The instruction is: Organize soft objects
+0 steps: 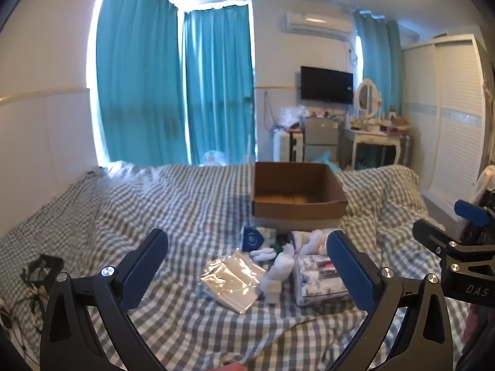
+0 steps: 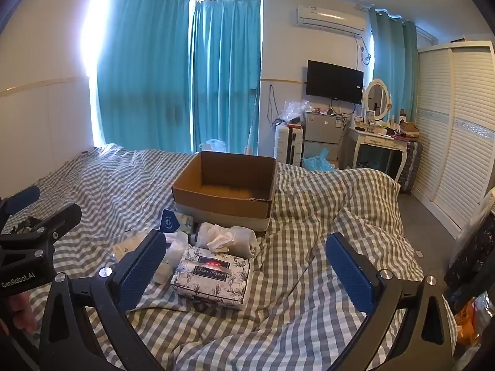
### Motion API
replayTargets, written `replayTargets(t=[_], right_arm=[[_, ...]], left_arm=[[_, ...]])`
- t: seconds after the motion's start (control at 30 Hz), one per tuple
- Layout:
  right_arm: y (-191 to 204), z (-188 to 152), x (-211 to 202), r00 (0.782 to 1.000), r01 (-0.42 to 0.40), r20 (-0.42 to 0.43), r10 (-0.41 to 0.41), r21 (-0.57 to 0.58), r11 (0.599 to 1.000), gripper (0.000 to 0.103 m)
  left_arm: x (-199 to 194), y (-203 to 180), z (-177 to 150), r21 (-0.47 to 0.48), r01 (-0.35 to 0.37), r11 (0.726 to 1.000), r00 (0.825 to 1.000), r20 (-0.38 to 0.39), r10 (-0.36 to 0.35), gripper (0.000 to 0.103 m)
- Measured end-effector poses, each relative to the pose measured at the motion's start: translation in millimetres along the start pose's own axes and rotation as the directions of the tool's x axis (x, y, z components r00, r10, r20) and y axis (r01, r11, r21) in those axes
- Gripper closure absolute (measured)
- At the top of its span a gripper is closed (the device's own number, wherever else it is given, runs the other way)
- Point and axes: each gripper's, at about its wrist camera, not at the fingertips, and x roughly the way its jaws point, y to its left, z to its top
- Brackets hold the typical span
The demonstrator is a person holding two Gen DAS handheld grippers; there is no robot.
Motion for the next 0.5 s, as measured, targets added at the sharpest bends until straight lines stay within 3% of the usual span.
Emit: replayTargets(t=[0.5], right_arm=[[-0.7, -0.3, 0.6, 1.0, -0.003, -0.001, 0.003, 0.006, 1.0, 0.0]], left_arm=[[-0.5, -4.3, 0.0, 0.003, 0.004, 1.0, 1.0, -0.009, -0.004, 0.0]])
